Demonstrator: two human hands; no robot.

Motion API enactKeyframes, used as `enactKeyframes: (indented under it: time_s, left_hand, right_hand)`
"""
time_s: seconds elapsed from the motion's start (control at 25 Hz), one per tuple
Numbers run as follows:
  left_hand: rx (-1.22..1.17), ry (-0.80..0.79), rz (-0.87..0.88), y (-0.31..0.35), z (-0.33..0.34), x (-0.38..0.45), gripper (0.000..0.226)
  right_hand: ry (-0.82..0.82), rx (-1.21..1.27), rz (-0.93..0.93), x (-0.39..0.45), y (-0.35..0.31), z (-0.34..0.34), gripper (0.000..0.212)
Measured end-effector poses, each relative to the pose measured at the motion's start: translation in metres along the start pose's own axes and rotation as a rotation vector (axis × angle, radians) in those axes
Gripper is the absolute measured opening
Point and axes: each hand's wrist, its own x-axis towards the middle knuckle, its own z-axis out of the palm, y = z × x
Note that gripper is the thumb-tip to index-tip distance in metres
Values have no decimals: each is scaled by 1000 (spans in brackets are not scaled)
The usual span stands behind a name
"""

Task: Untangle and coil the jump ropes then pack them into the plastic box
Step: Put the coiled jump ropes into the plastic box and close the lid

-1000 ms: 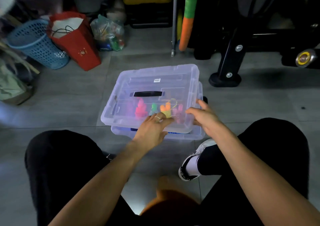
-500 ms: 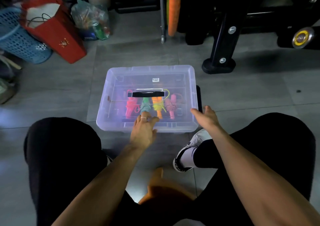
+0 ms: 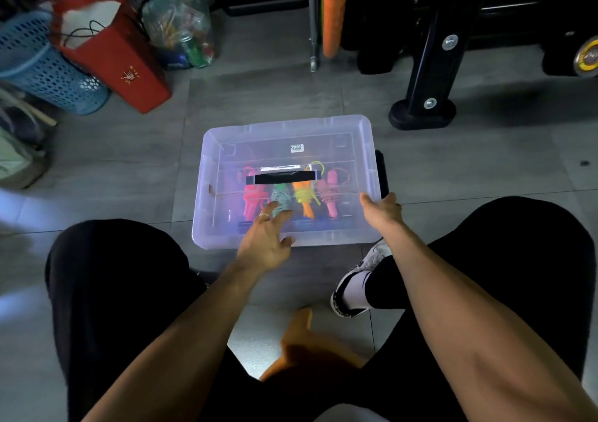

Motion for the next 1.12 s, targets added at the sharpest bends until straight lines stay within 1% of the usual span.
enactKeyframes:
  time_s: [0.08, 0.16, 0.24, 0.28, 0.36, 0.4, 0.48, 0.6, 0.72, 0.88, 0.96, 1.04, 1.12]
  left_hand:
    - [-10, -18, -57, -5, 3, -3, 58]
    - [91, -59, -51, -6, 2, -4, 61]
    - [261, -93, -44, -6, 1, -3, 66]
    - [301, -106, -51, -8, 1, -2, 69]
    - [282, -129, -51, -15, 7, 1, 74]
    - [258, -132, -44, -18, 10, 2, 74]
    - [224, -119, -46, -20, 11, 6, 74]
    - [178, -87, -104, -10, 9, 8, 75]
    - [162, -102, -131, -3, 7, 9, 76]
    - [166, -110, -148, 3, 1, 7, 76]
    - [161, -101, -150, 5, -1, 5, 75]
    - [98, -44, -149, 6, -1, 5, 64]
    - [-111, 93, -190, 8, -4, 5, 40]
  right_hand:
    - [-24, -66, -37, 0, 8, 2, 76]
    - [-30, -83, -42, 2, 11, -2, 79]
    - [-36, -17, 11, 5, 8, -8, 77]
    - [-24, 56, 45, 8, 6, -9, 74]
    - [79, 238, 31, 5, 2, -9, 63]
    - [155, 280, -22, 1, -1, -9, 57]
    - [254, 223, -142, -7, -5, -6, 49]
    - [250, 95, -237, -13, -4, -4, 42]
    - [264, -72, -333, -15, -2, -9, 31]
    - [285, -259, -377, -24, -5, -10, 28]
    - [296, -242, -399, -32, -5, -10, 33]
    - [310, -223, -488, -41, -3, -8, 39]
    - [275, -284, -621, -50, -6, -6, 39]
